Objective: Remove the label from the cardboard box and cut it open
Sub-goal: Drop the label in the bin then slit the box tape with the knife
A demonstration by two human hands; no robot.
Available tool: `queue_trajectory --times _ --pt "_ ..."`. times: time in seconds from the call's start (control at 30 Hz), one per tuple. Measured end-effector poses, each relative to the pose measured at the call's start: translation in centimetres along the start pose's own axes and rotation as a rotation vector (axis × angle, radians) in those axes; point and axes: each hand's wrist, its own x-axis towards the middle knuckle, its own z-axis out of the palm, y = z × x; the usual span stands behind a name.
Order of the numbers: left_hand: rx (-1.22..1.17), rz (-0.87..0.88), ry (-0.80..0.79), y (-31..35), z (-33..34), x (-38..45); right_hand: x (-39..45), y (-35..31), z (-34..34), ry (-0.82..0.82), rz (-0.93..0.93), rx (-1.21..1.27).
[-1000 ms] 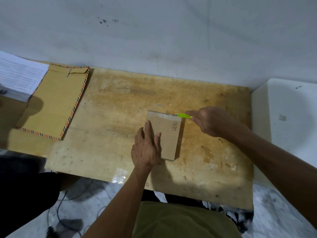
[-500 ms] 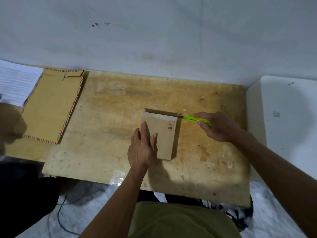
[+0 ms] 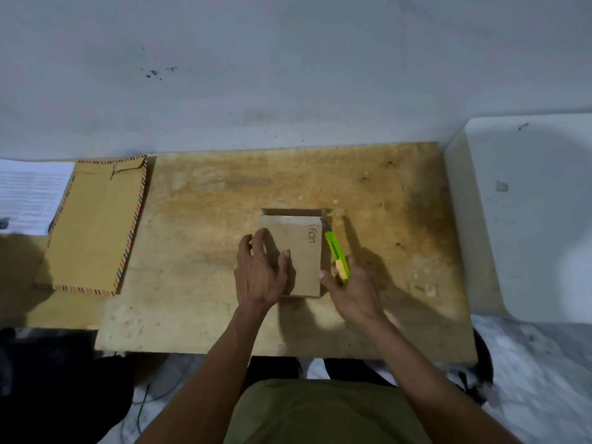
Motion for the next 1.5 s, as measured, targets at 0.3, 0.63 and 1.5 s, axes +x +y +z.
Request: queue_trajectory --times 0.3,0.63,1.5 --pt "0.356 0.396 -0.348 0.6 -3.5 6.2 -3.1 0.4 4.5 0.236 0.214 0.062" --pt "0.227 0.222 -0.259 -1.1 -4.9 3.6 -3.0 -1.5 5.0 0.465 0.196 0.228" --pt "0.221 0.254 -0.206 -1.3 -0.9 0.5 -0.8 -2.5 -0.7 0.288 0.108 -0.019"
